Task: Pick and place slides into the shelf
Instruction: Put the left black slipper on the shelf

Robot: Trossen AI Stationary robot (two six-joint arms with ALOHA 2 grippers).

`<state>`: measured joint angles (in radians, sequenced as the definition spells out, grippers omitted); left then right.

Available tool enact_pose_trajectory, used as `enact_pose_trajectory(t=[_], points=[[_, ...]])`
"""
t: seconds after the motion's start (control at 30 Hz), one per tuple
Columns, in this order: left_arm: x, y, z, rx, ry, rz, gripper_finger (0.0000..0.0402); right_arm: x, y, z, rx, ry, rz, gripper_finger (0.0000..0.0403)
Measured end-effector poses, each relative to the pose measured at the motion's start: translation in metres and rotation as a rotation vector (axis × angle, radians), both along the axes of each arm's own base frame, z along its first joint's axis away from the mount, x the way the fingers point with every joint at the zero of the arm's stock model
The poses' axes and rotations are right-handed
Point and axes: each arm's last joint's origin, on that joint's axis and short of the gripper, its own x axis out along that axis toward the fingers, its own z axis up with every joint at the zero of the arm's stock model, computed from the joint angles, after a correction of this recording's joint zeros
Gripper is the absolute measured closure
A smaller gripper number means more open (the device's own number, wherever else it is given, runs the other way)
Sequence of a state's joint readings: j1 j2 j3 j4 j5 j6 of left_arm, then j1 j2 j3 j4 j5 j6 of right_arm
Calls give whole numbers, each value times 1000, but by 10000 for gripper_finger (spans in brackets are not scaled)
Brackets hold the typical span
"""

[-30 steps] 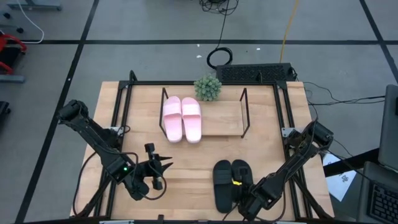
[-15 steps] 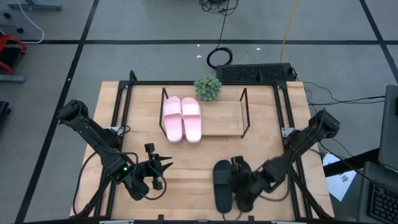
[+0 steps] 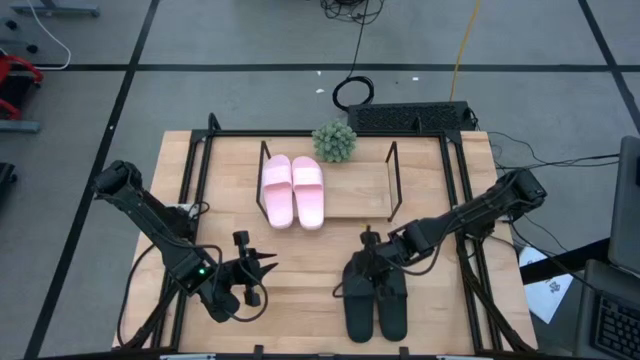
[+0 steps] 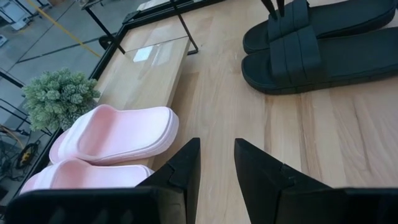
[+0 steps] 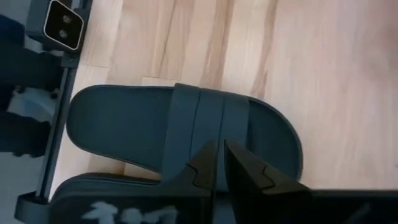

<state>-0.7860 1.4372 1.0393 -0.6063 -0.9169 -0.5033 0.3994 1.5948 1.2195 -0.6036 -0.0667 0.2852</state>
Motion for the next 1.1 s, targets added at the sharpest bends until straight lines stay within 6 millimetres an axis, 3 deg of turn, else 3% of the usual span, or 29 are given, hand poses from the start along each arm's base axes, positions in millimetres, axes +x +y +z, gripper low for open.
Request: enact_pose_trajectory(t=[0.3,0.73,1.1], points=[[0,0,0,0,2,2,300,1,-22,-21,90,55,-1,367],[0,0,0,0,2,2,300,5,-39,-24,126,66,-17,229],[0,0,-1,-16,13,-7,300,8,-61,-24,242,107,19,213]])
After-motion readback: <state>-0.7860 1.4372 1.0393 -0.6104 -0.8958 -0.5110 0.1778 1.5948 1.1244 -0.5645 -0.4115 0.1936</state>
